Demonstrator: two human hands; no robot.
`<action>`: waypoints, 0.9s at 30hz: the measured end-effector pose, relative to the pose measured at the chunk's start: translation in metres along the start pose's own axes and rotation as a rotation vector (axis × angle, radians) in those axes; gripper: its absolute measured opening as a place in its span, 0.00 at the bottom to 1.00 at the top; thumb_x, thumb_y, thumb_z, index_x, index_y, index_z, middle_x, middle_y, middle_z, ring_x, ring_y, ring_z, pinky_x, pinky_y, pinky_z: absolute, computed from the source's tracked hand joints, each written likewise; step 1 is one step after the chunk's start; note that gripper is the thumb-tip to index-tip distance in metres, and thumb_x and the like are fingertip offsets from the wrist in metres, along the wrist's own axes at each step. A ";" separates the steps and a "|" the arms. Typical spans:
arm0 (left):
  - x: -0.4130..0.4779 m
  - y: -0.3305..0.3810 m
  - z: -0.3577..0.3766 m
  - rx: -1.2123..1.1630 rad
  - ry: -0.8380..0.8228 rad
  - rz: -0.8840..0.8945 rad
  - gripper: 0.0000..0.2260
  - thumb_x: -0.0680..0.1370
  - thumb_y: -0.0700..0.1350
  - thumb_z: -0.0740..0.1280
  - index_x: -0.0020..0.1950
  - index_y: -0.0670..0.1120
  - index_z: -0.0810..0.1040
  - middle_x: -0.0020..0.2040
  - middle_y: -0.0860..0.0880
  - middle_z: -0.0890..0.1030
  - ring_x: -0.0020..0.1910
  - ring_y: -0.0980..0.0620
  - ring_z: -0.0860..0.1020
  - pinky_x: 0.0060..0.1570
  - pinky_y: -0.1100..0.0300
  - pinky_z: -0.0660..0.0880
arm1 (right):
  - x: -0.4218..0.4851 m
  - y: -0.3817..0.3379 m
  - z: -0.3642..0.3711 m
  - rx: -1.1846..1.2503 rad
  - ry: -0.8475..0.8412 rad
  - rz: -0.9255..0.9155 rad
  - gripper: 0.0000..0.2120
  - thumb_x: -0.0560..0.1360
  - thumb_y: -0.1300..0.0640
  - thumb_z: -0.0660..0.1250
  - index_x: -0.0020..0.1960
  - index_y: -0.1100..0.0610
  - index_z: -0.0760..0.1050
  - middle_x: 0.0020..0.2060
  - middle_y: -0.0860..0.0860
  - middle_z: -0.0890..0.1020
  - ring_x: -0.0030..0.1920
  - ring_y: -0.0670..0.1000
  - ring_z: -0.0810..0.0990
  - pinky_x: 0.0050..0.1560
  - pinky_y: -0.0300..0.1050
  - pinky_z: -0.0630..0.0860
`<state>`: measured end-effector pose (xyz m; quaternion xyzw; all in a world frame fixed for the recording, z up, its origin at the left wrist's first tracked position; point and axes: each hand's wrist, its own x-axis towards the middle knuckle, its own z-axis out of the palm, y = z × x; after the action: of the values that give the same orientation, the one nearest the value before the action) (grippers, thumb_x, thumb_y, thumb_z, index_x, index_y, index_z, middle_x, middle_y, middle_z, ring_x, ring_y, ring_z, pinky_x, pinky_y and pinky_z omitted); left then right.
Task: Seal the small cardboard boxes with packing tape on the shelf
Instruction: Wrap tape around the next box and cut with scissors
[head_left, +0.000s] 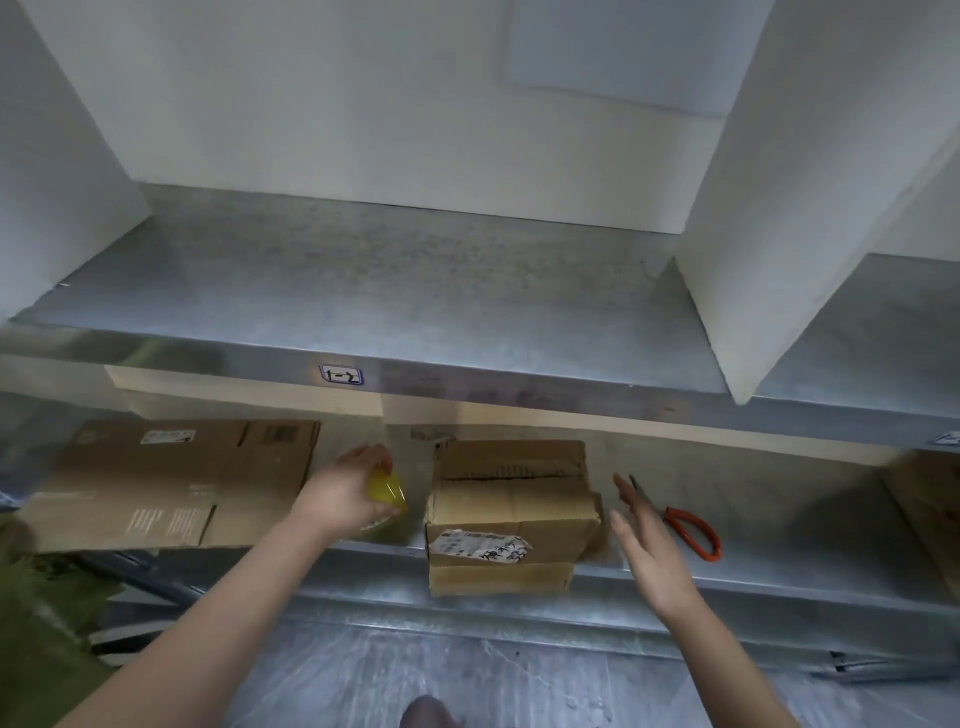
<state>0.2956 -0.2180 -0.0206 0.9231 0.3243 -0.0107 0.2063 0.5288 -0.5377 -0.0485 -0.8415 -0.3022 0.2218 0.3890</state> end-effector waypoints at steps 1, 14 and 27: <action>-0.001 0.002 0.001 -0.002 0.004 -0.003 0.21 0.67 0.56 0.76 0.52 0.56 0.69 0.49 0.56 0.73 0.45 0.54 0.73 0.36 0.62 0.67 | 0.000 0.016 -0.005 -0.111 0.035 -0.003 0.24 0.80 0.42 0.57 0.76 0.41 0.59 0.74 0.46 0.66 0.74 0.50 0.63 0.73 0.50 0.61; -0.010 0.017 -0.002 0.035 0.040 -0.097 0.21 0.66 0.57 0.77 0.50 0.56 0.69 0.47 0.57 0.74 0.43 0.55 0.74 0.35 0.61 0.68 | 0.010 0.096 -0.035 -0.753 0.031 0.109 0.25 0.81 0.45 0.57 0.77 0.49 0.59 0.74 0.50 0.65 0.73 0.55 0.63 0.70 0.52 0.62; -0.021 0.022 -0.008 0.014 0.046 -0.135 0.24 0.66 0.57 0.77 0.55 0.53 0.71 0.52 0.54 0.75 0.49 0.51 0.74 0.46 0.58 0.72 | 0.009 0.073 -0.049 -0.780 0.167 0.348 0.16 0.78 0.59 0.59 0.65 0.58 0.64 0.56 0.51 0.81 0.55 0.51 0.81 0.46 0.45 0.65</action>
<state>0.2913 -0.2433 -0.0017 0.9005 0.3904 -0.0057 0.1914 0.5895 -0.5951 -0.0777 -0.9790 -0.1844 0.0846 0.0219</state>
